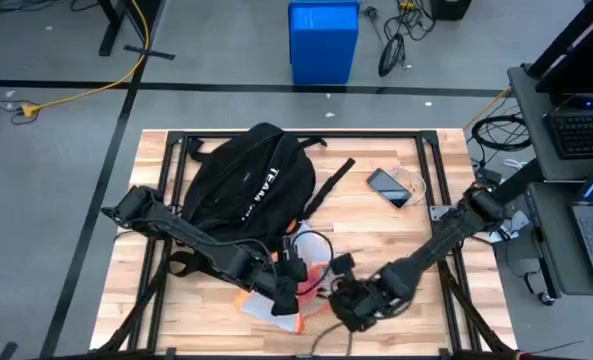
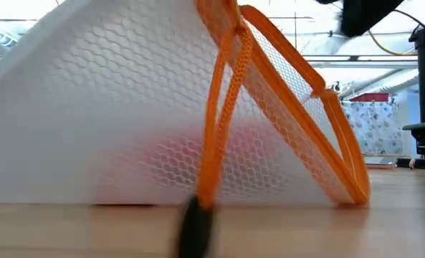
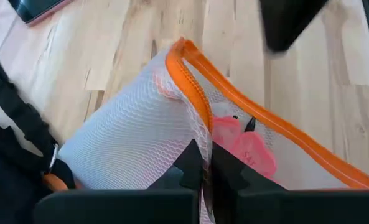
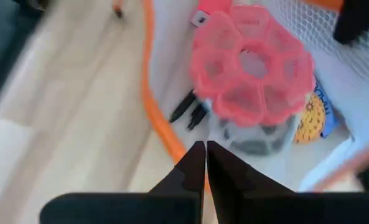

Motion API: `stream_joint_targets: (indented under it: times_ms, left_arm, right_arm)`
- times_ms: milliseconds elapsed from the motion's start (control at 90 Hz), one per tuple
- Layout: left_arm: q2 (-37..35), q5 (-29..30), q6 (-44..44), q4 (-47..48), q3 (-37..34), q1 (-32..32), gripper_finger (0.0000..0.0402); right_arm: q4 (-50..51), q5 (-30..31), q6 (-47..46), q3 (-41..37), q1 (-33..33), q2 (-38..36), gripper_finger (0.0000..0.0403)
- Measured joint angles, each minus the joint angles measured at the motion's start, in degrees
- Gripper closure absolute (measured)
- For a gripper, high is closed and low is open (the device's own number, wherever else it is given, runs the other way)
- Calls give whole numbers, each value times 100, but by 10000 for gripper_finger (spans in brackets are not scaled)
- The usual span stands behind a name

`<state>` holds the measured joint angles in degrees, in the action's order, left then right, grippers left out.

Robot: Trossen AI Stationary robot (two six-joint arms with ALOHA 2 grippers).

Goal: Unpack backpack
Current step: Close the orange zip bag

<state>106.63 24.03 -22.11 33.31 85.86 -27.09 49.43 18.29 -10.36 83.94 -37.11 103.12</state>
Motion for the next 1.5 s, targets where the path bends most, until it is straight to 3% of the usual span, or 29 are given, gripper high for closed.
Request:
stream_joint_targets:
  times_ms: [222, 422, 611, 856, 1022, 1500]
  left_arm:
    - [0, 4, 3, 10, 0, 2, 402]
    - [0, 11, 2, 10, 0, 2, 402]
    - [0, 15, 3, 7, 0, 7, 402]
    - [2, 17, 6, -140, 0, 7, 402]
    - [2, 6, 7, -250, 0, 7, 402]
    - [10, -15, 0, -296, 0, 7, 402]
  right_arm:
    - [759, 92, -888, 2, -343, -300, 398]
    - [1146, 956, -993, 0, -561, -236, 371]
    - [1676, 1375, -1019, 0, -569, -47, 317]
    - [1657, 1738, -579, 0, -495, 321, 227]
    - [1680, 2171, -304, -2, -451, 570, 188]
    - [1569, 2306, 146, -4, -242, 1128, 174]
